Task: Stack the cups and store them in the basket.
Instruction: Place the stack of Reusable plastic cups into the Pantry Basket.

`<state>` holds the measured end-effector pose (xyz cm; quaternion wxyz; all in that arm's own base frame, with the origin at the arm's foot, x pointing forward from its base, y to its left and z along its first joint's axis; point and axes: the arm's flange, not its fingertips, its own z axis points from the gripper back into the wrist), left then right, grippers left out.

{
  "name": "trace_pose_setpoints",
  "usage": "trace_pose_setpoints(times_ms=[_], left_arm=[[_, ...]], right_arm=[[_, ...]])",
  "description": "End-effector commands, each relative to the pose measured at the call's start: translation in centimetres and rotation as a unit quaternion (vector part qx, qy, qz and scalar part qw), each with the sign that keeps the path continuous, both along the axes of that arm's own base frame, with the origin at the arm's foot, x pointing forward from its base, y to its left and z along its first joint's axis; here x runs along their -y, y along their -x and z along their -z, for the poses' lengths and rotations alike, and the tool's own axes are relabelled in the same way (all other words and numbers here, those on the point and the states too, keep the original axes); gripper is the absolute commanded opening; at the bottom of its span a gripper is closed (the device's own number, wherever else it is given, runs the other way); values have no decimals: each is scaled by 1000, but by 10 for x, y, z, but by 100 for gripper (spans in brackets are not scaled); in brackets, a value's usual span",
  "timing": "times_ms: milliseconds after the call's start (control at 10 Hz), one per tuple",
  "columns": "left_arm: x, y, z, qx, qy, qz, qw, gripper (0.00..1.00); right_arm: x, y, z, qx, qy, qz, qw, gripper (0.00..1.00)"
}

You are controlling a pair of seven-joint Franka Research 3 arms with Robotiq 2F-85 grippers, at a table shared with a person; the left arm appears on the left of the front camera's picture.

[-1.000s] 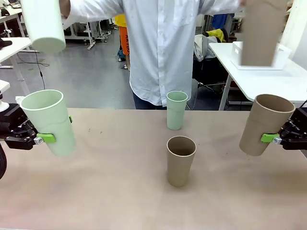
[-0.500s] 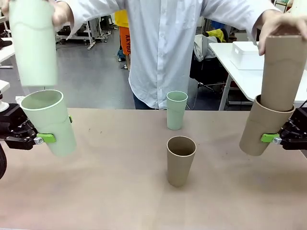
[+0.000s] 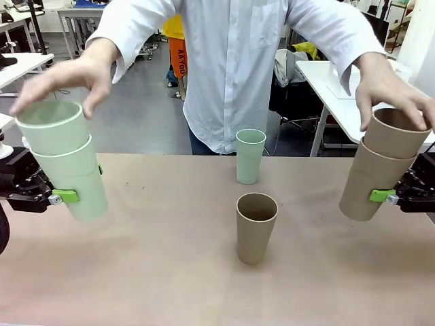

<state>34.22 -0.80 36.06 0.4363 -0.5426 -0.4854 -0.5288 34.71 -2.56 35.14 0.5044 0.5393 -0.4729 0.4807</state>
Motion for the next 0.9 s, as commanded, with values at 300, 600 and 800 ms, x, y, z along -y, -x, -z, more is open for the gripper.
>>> trace_pose_setpoints(times_ms=[300, 600, 800], left_arm=[[2, 0, -2, 0, 2, 3, 1000, 85], [2, 0, -2, 0, 2, 3, 1000, 85], [2, 0, -2, 0, 2, 3, 1000, 85]], right_arm=[[0, -1, -3, 4, 1, 2, 1000, 85], [0, -1, -3, 4, 1, 2, 1000, 85], [0, -1, -3, 4, 1, 2, 1000, 85]])
